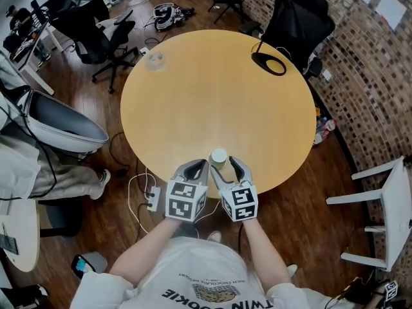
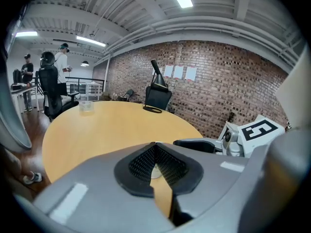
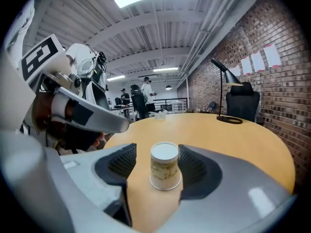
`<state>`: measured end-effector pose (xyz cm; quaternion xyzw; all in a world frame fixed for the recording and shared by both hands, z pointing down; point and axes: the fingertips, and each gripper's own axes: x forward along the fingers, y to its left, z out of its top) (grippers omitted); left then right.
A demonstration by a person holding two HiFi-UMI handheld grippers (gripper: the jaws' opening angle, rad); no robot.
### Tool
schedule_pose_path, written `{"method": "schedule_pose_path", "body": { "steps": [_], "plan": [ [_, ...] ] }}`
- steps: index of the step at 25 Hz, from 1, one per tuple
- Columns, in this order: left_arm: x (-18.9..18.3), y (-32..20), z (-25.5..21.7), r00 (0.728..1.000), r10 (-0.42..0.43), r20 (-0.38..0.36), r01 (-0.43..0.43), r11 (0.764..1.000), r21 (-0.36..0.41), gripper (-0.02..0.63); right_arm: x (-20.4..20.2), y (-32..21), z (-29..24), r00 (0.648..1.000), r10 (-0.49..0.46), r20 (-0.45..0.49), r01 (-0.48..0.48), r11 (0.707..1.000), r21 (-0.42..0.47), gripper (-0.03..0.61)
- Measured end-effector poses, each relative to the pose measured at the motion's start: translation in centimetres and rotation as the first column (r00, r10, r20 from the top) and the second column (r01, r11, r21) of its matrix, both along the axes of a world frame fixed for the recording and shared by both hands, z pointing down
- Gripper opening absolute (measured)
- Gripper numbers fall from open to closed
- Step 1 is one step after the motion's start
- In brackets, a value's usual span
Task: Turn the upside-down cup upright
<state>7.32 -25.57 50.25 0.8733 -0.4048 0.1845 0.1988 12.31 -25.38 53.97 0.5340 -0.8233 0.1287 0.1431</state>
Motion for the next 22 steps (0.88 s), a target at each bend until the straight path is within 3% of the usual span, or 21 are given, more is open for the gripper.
{"method": "schedule_pose_path", "body": {
  "steps": [8, 16, 22],
  "plan": [
    [1.4, 6.4, -1.9, 0.999, -0.025, 0.037, 0.023, 0.998, 0.065, 0.003, 1.4, 6.8, -4.6, 1.000, 0.018, 0.012, -0.018, 0.999, -0.034, 0.239],
    [0.6, 11.5, -3.2, 0.997, -0.020, 0.069, 0.012, 0.993, 0.119, 0.003, 0.9, 12.4, -6.5, 0.997, 0.042, 0.061, -0.038, 0.997, -0.070, 0.124],
    [-0.5, 14.7, -3.9, 0.998, 0.003, 0.059, -0.011, 0.992, 0.127, 0.003, -1.3, 16.1, -6.0, 0.993, 0.076, 0.085, -0.066, 0.991, -0.115, 0.099]
  ]
}}
